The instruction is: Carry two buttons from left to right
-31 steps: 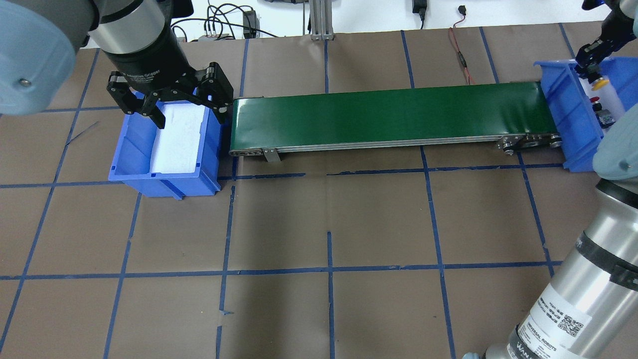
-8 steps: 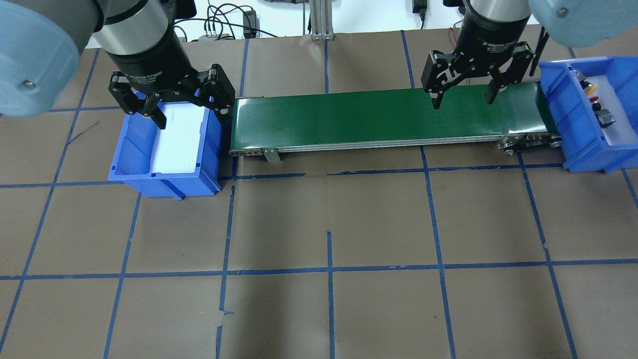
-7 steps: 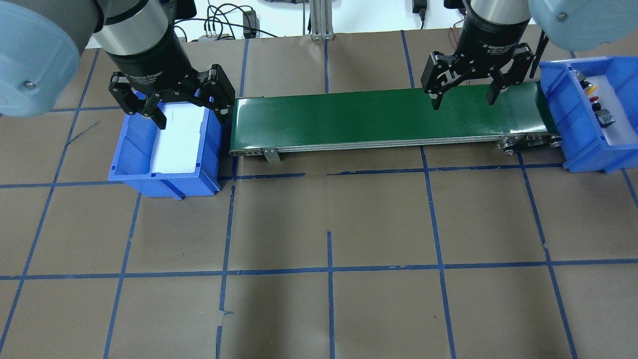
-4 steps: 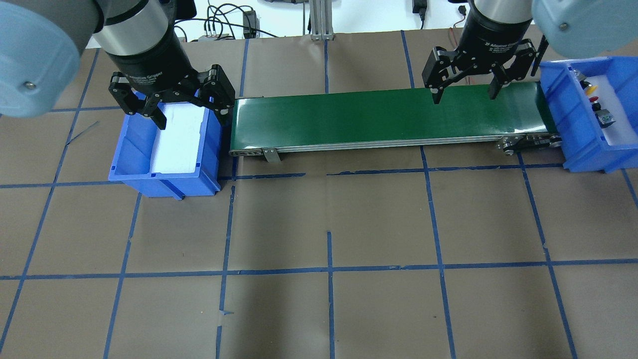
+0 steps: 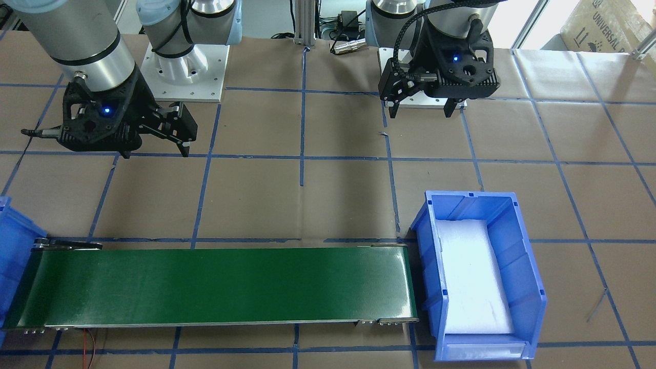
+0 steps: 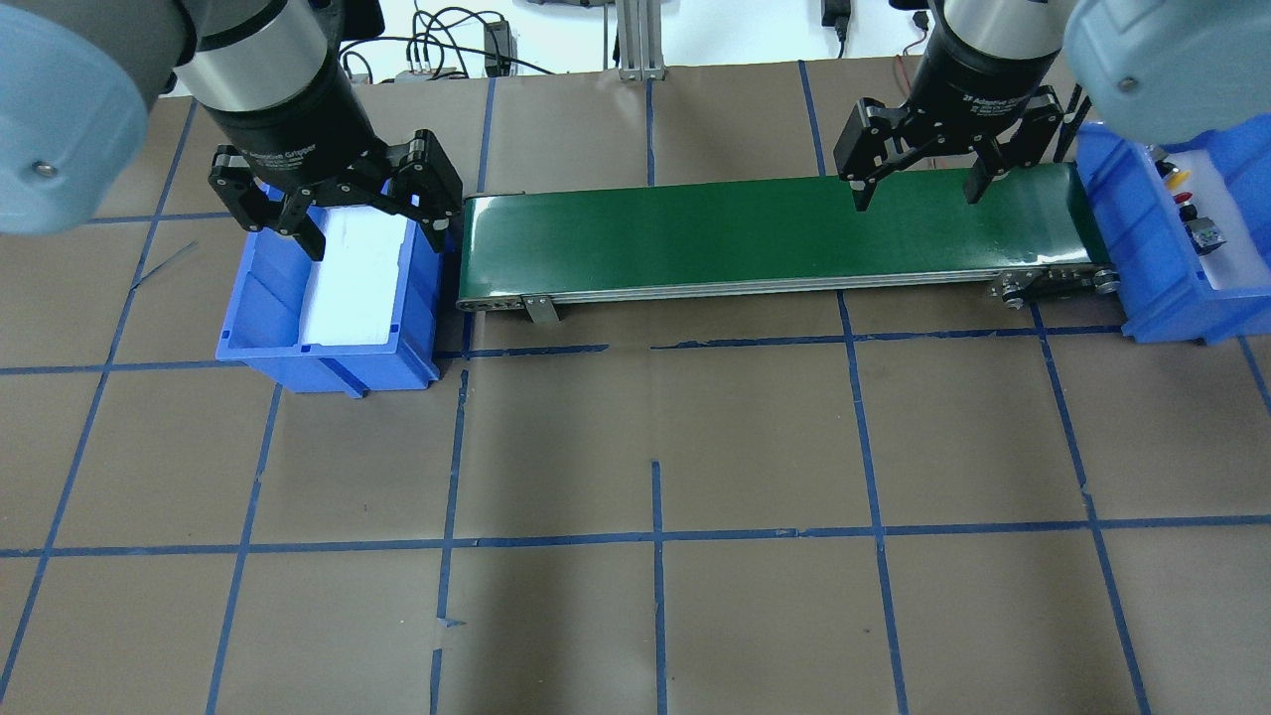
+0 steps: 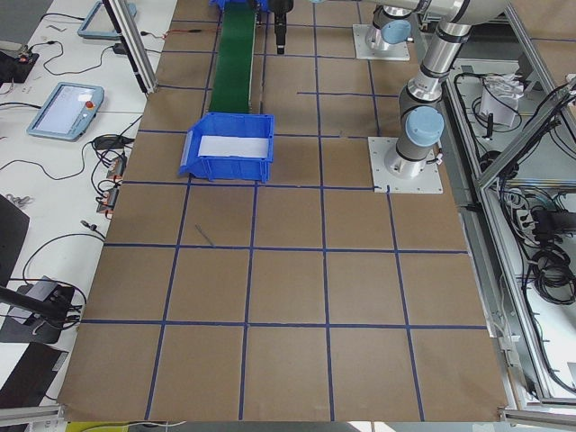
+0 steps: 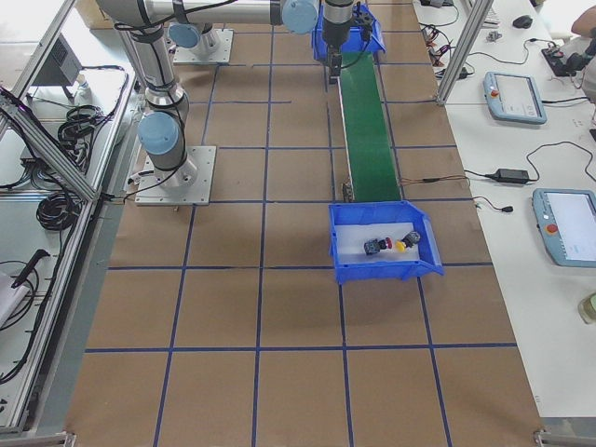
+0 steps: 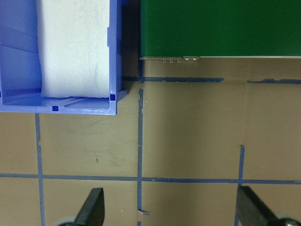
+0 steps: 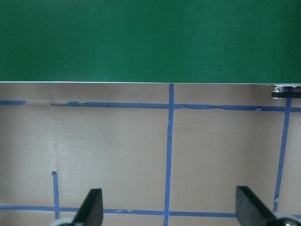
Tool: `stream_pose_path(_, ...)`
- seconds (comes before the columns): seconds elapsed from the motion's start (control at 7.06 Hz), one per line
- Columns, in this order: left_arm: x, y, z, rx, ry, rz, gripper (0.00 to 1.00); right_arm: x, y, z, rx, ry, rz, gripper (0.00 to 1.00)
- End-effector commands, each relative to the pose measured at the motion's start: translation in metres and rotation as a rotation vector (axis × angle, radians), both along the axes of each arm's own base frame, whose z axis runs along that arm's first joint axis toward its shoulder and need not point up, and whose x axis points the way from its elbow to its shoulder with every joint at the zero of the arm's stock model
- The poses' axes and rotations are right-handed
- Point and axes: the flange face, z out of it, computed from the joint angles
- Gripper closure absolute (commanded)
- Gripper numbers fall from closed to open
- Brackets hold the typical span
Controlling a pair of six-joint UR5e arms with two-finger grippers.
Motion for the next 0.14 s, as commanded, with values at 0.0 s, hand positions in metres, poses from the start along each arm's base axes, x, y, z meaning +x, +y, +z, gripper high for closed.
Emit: stream_pose_path(0.0,-0.0046,-0.0080,-0.0072,0.001,0.005,-0.007,0.00,-0.0028,-0.0006,0.0001,-0.001,0.001,-0.006,0.00)
